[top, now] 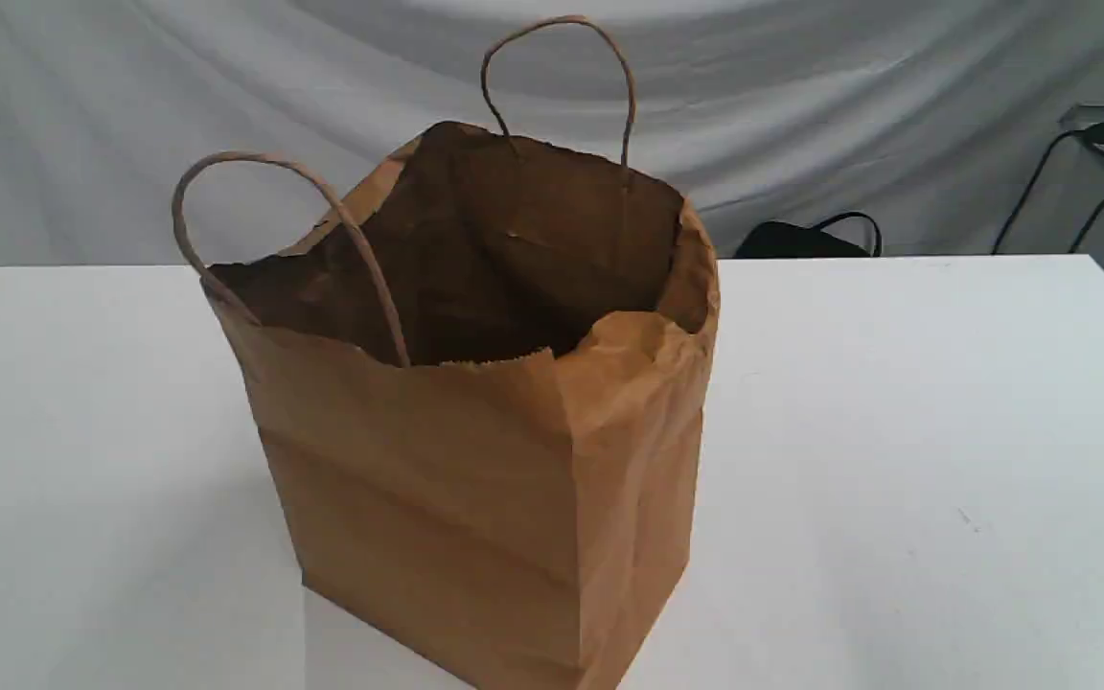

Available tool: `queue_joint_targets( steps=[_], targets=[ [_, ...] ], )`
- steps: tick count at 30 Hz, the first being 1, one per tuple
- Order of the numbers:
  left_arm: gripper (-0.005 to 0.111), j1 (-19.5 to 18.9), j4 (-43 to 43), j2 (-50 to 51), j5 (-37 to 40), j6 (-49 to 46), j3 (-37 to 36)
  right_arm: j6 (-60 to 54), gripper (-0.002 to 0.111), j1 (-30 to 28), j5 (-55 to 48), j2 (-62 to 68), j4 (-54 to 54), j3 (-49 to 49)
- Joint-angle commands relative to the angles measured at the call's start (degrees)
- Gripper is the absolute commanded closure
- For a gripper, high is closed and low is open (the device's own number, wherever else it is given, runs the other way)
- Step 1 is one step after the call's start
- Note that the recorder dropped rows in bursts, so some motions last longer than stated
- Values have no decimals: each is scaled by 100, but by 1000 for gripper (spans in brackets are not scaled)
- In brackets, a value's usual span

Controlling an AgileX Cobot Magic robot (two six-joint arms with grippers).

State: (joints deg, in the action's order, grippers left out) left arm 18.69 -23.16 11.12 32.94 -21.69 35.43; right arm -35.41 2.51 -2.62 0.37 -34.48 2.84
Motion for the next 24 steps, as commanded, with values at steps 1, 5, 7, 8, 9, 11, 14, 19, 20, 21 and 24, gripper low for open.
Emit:
queue_joint_targets(
  steps=[1,5,7,8,9,11,14,19,20,21,24],
  targets=[
    [107,-10,-26,-27,-64,23,-35,8,108,-40,59,-37,132,-162],
    [107,-10,-26,-27,-64,23,-35,1846,108,-40,41,-37,2284,-284],
    [107,-10,-26,-27,-64,23,-35,2963,108,-40,-131,-37,3448,-284],
    [107,-10,-26,-27,-64,23,-35,3293,108,-40,-265,-37,3715,-284],
    [107,-10,-26,-27,-64,23,-35,3383,108,-40,-354,-37,3908,-284],
    [107,-10,-26,-27,-64,23,-35,3312,108,-40,-532,-37,3999,-284],
    [107,-10,-26,-27,-64,23,-35,3287,108,-40,-763,-37,3999,-284],
    [107,-10,-26,-27,-64,23,-35,3287,108,-40,-846,-37,3303,-284],
    [107,-10,-26,-27,-64,23,-35,3287,108,-40,-846,-37,3201,-284],
    [107,-10,-26,-27,-64,23,-35,3287,108,-40,-846,-37,3187,-284],
    [107,-10,-26,-27,-64,23,-35,3287,108,-40,-846,-37,3187,-284]
  ],
)
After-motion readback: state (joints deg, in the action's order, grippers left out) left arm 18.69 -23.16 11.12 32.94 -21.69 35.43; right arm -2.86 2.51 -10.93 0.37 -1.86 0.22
